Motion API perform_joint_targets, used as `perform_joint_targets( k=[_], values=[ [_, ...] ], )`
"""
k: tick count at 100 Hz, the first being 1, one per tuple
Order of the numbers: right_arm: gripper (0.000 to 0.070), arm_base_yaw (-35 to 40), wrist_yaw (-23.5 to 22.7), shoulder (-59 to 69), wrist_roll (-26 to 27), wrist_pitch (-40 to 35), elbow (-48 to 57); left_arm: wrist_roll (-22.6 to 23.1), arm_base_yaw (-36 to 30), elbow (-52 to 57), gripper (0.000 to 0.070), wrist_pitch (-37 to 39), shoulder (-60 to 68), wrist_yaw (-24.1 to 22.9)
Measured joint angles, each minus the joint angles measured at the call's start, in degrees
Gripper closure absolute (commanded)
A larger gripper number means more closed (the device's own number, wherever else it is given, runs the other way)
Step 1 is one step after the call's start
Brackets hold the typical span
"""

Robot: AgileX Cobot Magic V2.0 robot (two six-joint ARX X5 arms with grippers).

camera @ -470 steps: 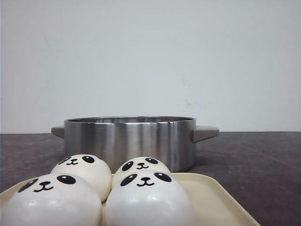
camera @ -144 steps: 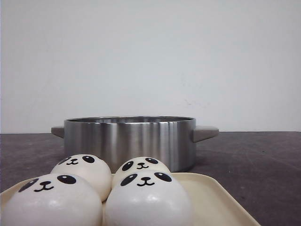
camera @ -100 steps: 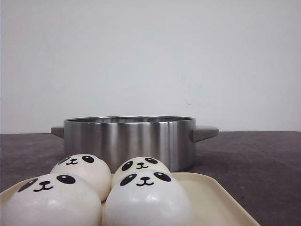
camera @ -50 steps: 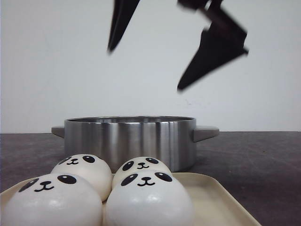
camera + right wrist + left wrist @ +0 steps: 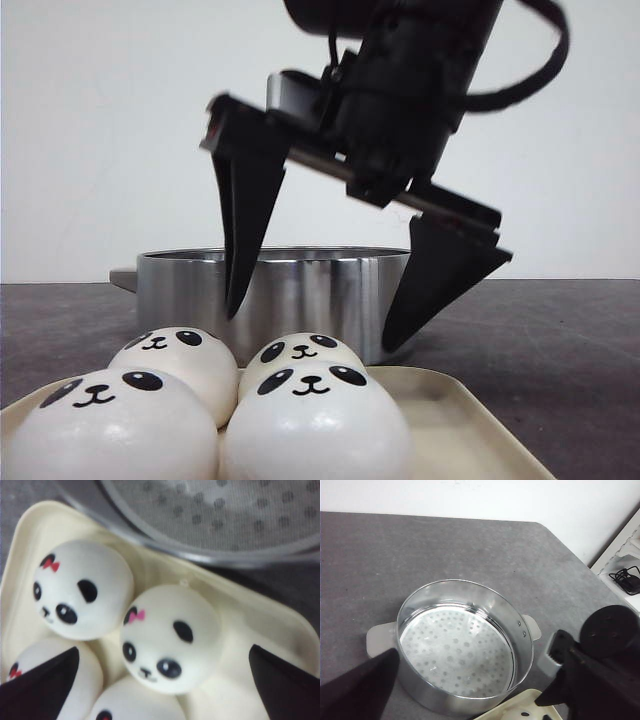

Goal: Steam buns
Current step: 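Lower the right gripper onto a white panda bun and close it, then lift the bun with the right gripper and lower it into the pot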

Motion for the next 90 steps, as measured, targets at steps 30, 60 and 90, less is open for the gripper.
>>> perform_joint_targets(
  k=[30,60,90],
  values=[
    [0.0188,-1.3,-0.7,4.1,0.0,0.1,0.0,0.0,-0.8,0.0,0.0058,-0.2,0.0,0.0],
    [0.0664,-1.9,-0.7,4.2,0.0,-0.1,0.0,0.0,-1.2,0.0,0.0063,-0.4,0.0,0.0],
    [0.0699,-1.6,-1.5,3.5,-0.2,-1.2,0.4,0.1,-1.2,0.0,0.0063,-1.0,0.0,-0.2]
  ],
)
